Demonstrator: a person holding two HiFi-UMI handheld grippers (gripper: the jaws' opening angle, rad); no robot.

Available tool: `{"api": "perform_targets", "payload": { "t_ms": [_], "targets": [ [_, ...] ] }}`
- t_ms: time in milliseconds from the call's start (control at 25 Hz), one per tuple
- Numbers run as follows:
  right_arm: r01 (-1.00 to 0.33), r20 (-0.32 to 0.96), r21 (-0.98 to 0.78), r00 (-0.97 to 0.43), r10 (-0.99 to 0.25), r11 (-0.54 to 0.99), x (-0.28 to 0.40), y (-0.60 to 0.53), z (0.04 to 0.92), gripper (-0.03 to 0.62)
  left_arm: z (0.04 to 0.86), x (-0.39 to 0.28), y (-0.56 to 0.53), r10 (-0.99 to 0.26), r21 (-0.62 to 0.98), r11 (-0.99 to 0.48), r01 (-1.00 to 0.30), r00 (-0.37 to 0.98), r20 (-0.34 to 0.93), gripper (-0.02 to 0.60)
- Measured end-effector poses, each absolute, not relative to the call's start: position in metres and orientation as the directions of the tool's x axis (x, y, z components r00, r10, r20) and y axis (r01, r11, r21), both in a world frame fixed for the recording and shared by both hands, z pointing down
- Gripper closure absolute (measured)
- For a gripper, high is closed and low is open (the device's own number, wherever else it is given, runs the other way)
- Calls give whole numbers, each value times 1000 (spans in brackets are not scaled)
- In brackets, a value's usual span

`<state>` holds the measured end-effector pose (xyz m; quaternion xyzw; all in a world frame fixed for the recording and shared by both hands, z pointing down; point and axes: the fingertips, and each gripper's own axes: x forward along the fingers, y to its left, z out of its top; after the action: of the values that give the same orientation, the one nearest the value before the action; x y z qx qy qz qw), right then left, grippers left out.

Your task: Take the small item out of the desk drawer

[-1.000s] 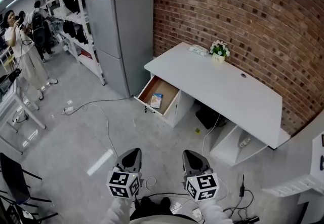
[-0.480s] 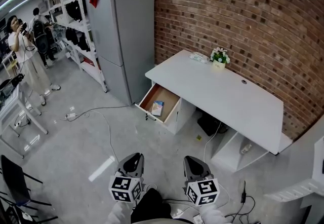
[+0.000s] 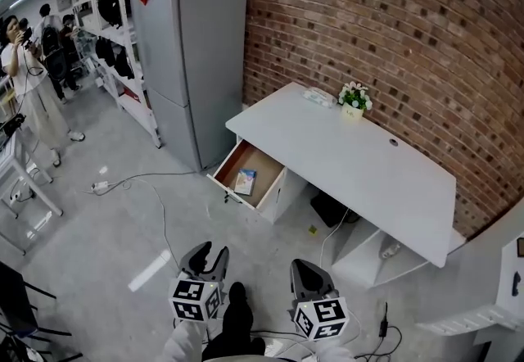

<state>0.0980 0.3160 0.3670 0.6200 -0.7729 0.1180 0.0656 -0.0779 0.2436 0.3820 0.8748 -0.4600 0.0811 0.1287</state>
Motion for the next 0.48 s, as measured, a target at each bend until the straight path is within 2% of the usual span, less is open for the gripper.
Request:
{"api": "perform_targets", "payload": {
  "t_ms": [480],
  "targets": [
    [-969, 295, -116, -242, -924, 217, 83, 149, 389, 571, 430, -75, 81, -754, 189, -534, -824, 565, 334, 387]
  ]
}}
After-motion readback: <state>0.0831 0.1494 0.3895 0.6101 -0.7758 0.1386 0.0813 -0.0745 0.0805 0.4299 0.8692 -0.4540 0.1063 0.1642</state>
